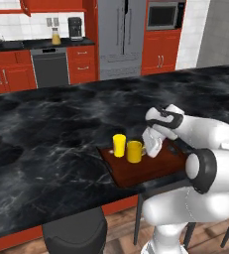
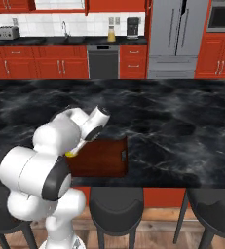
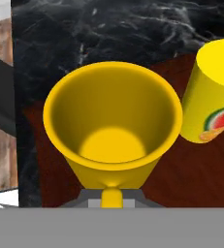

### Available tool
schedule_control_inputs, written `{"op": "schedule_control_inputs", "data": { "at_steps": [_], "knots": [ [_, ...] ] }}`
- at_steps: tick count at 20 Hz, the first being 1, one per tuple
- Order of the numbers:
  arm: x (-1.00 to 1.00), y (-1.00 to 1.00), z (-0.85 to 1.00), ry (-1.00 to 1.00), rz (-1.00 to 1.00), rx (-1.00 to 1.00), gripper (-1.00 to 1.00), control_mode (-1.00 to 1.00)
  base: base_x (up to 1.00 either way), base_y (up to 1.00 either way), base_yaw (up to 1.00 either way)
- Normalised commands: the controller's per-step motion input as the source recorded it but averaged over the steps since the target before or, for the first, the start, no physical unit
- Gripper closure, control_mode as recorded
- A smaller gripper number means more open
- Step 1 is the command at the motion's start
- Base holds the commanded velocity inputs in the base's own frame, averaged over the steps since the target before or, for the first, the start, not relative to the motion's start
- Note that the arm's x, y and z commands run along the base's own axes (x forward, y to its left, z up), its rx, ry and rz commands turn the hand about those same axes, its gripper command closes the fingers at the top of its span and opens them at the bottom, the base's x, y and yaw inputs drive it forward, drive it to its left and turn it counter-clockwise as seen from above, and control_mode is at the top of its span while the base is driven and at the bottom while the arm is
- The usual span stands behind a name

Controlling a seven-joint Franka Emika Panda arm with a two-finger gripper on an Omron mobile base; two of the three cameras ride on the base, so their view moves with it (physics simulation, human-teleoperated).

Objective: There is a tray on the dining counter. Grab the cup, mug, and pitcher and place them on the tray. The pitcher may be placed next to the tray if it cannot fit the tray.

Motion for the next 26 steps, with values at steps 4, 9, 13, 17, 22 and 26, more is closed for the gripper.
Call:
{"op": "schedule_control_inputs", "data": {
  "at_steps": [4,9,13,17,22,26],
  "knots": [
    [0.39,0.2,-0.72,0.02,0.21,0.0,1.0,-1.0,0.0,0.0,0.0],
    [0.36,0.18,-0.6,0.02,0.19,0.0,1.0,-1.0,0.0,0.0,0.0],
    [0.38,0.07,-0.59,0.03,0.17,0.0,1.0,-1.0,0.0,0.0,0.0],
    [0.21,0.15,-0.62,0.04,0.15,0.0,-1.0,-1.0,0.0,0.0,0.0],
    [-0.22,0.06,-0.3,-0.01,0.04,0.0,-1.0,-1.0,0.0,0.0,0.0],
    [-0.46,0.21,0.0,-0.06,0.0,0.0,-1.0,-1.0,0.0,0.0,0.0]
  ]
}}
